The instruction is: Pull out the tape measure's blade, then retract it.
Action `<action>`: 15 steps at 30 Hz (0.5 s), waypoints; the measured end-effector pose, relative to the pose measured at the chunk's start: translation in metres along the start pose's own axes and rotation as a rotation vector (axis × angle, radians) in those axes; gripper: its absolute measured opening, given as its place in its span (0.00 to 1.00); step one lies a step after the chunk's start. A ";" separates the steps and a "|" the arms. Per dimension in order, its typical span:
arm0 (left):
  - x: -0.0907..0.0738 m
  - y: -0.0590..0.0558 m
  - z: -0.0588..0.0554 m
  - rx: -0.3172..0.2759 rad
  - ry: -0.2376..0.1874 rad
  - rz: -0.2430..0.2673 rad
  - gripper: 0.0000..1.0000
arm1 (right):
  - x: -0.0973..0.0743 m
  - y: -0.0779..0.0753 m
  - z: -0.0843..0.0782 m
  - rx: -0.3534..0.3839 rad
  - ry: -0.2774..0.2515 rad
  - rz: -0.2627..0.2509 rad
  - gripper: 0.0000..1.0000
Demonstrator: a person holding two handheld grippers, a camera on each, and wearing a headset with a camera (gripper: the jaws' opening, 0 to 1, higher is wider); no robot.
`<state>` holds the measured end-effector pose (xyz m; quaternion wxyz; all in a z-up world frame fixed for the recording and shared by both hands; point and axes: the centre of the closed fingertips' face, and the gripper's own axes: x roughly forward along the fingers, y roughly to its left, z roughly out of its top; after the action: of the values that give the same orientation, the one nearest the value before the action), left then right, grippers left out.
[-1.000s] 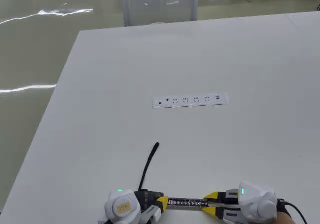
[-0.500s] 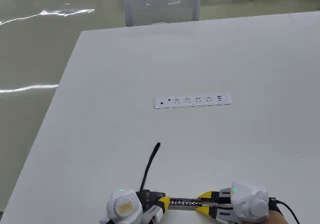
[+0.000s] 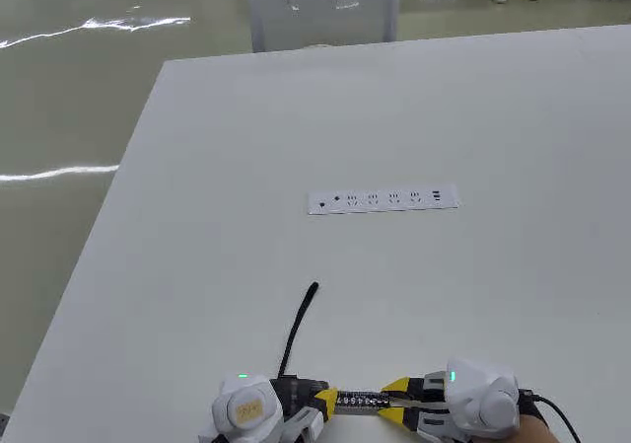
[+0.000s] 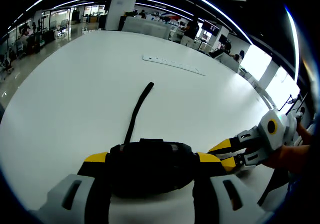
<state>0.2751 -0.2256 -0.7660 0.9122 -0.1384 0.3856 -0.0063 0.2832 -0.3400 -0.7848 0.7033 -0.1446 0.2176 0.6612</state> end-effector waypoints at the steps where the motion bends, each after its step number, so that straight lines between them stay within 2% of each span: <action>1: 0.000 0.000 0.000 -0.001 0.000 -0.001 0.64 | 0.001 0.000 0.000 0.000 -0.001 -0.002 0.12; 15: -0.001 0.000 0.000 -0.004 0.002 -0.003 0.63 | 0.007 0.001 0.004 0.004 0.008 0.011 0.11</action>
<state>0.2747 -0.2252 -0.7657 0.9116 -0.1406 0.3862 -0.0072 0.2826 -0.3319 -0.7844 0.6990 -0.1446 0.2224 0.6641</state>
